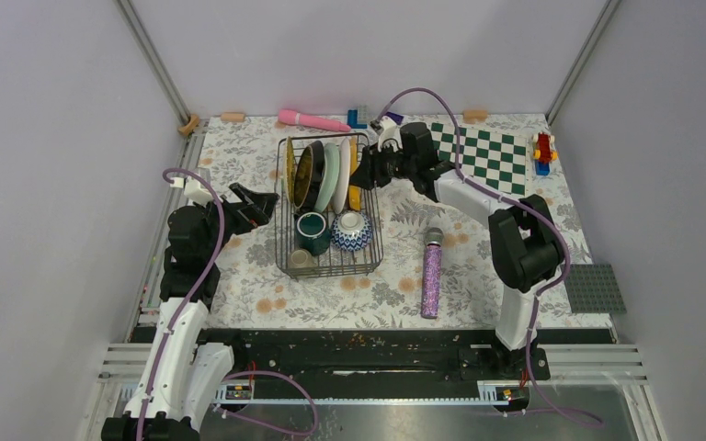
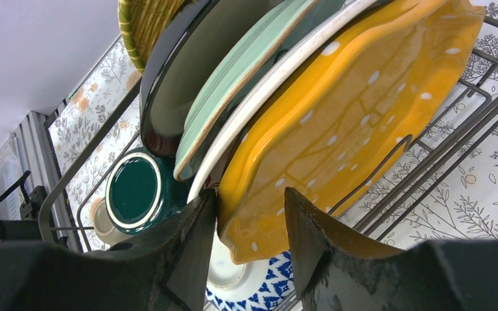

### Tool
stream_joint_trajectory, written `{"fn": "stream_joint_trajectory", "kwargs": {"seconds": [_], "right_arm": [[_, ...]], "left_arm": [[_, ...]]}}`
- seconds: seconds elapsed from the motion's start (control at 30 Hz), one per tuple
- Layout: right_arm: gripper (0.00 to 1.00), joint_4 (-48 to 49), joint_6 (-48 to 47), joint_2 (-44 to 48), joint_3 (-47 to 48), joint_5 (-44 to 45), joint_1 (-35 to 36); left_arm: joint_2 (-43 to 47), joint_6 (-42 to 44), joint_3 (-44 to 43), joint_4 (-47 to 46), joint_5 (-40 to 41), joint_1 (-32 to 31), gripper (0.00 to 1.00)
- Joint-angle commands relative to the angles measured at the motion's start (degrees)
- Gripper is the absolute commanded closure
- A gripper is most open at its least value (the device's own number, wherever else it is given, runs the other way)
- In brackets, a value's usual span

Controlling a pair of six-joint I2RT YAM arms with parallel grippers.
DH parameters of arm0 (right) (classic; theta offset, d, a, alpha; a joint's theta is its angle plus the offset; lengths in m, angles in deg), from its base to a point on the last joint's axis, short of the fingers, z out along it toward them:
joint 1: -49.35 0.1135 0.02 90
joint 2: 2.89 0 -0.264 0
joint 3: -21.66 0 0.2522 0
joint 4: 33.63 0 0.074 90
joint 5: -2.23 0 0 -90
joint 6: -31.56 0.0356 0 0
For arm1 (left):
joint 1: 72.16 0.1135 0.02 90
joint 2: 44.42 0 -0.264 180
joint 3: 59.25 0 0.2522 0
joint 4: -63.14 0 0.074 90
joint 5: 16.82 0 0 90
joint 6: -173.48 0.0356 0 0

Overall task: Unload the mixed dishes from the dish rack
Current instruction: Pick up the plate from the dish rack.

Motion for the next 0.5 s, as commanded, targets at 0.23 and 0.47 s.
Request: {"fn": "stream_joint_trajectory", "kwargs": {"seconds": [0.23,0.47], "right_arm": [[0.47,6.5,2.8,-1.0,1.7,11.0,2.2],[0.47,6.2,3.8,-0.6,1.4,18.9,3.4]], "left_arm": [[-0.1,1.0,-0.5,-3.0,1.1,0.3,0.01],[0.0,1.0,-0.7,-1.4,1.7,0.2,0.01]]}}
